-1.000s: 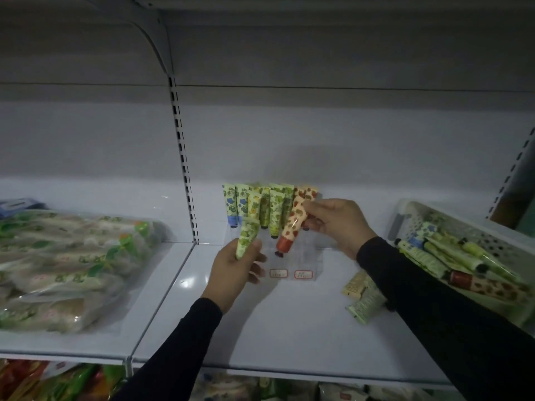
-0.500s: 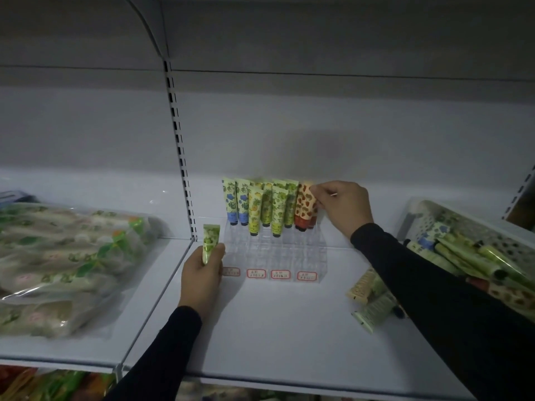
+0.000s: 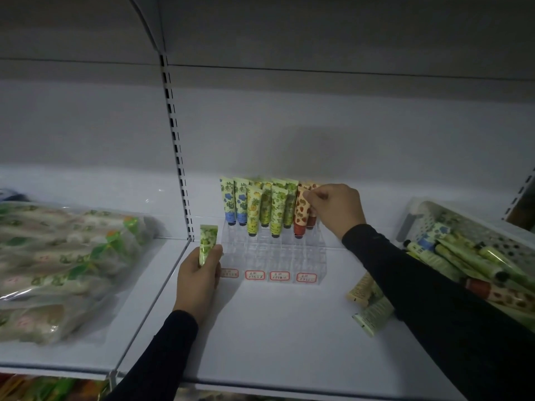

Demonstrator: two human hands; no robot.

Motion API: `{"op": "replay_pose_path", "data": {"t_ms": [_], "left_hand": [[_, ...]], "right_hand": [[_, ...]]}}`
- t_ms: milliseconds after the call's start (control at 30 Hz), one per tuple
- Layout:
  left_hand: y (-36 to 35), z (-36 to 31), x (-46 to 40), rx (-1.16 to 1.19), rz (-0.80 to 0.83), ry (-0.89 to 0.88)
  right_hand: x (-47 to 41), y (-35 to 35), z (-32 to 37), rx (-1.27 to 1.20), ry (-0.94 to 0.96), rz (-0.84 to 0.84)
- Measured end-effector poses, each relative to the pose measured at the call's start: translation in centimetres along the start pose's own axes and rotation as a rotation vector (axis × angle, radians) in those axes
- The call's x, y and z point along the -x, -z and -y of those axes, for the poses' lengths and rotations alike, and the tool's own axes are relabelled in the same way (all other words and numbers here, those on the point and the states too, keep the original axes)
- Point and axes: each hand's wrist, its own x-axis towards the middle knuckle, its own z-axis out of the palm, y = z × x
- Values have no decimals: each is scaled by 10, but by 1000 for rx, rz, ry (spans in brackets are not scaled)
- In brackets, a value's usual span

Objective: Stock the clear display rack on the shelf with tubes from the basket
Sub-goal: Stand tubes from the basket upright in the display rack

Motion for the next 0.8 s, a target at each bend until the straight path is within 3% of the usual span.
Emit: {"op": "replay_pose_path", "data": {"t_ms": [667,800], "left_hand": [[-1,-2,2,-24,12,-26],[-1,-7,7,-32,28,-62]], "right_hand": [[-10,-4,-7,-5,-52,74],[0,6,0,63,-22,25]]}}
